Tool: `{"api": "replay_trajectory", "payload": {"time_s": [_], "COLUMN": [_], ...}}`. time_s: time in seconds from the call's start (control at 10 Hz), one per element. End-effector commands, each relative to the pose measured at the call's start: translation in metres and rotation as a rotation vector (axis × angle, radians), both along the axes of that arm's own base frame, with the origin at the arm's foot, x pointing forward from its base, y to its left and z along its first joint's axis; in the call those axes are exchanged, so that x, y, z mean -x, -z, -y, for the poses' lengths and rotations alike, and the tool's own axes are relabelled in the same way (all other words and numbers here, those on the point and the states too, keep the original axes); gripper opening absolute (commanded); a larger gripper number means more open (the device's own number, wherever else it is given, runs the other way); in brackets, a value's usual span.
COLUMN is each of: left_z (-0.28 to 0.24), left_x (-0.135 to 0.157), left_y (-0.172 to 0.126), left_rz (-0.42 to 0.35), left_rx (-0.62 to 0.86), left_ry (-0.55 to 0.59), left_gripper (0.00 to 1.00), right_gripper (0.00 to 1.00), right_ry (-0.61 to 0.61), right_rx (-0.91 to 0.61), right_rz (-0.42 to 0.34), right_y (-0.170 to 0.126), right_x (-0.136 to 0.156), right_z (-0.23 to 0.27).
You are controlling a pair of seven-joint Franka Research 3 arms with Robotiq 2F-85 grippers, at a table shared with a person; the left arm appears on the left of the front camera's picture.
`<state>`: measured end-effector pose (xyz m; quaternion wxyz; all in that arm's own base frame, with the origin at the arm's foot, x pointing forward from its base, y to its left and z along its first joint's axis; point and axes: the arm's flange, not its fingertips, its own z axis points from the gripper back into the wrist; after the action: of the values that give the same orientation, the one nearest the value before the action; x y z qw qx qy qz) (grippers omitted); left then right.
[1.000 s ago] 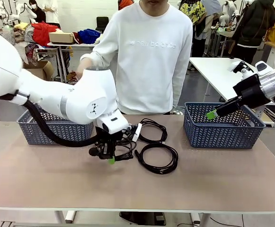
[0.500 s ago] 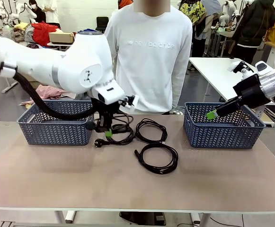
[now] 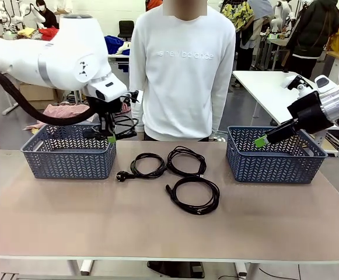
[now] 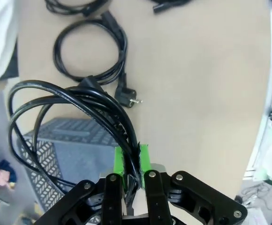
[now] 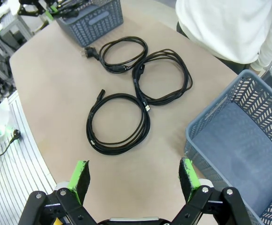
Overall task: Organize the cables according to human instructions.
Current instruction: Pick up a bundle of cables and place it in the basket indicated by the human.
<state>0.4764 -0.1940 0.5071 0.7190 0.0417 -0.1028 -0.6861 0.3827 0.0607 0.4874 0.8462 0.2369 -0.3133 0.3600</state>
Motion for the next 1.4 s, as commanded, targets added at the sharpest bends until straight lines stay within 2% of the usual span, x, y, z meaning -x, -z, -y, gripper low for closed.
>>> {"api": "replay_trajectory", "payload": {"time_s": [0.0, 0.3, 0.4, 0.8, 0.9, 1.3], "left_z": [-0.011, -0.021, -0.019, -0.019, -0.015, -0.071], "left_x": [-0.007, -0.012, -0.011, -0.011, -0.012, -0.024], "left_y": [0.001, 0.004, 0.007, 0.007, 0.011, 0.009], "left_rz": [-0.001, 0.000, -0.015, -0.015, -0.020, -0.003], "left_rx": [0.026, 0.088, 0.021, 0.021, 0.031, -0.009], "left_ry": [-0.016, -0.114, -0.050, -0.050, -0.058, -0.057], "left_gripper": [0.00, 0.00, 0.00, 0.00, 0.15, 0.15], "right_gripper": [1.00, 1.00, 1.00, 1.00, 1.00, 1.00], "right_ry": [-0.021, -0.021, -0.021, -0.021, -0.021, -0.021], "right_rx": [-0.023, -0.023, -0.023, -0.023, -0.023, -0.023], "right_rz": [0.022, 0.022, 0.022, 0.022, 0.022, 0.022], "right_y": [0.001, 0.001, 0.001, 0.001, 0.001, 0.001], "right_x": [-0.004, -0.004, -0.004, -0.004, -0.004, -0.004], "right_z": [0.001, 0.001, 0.001, 0.001, 0.001, 0.001]}}
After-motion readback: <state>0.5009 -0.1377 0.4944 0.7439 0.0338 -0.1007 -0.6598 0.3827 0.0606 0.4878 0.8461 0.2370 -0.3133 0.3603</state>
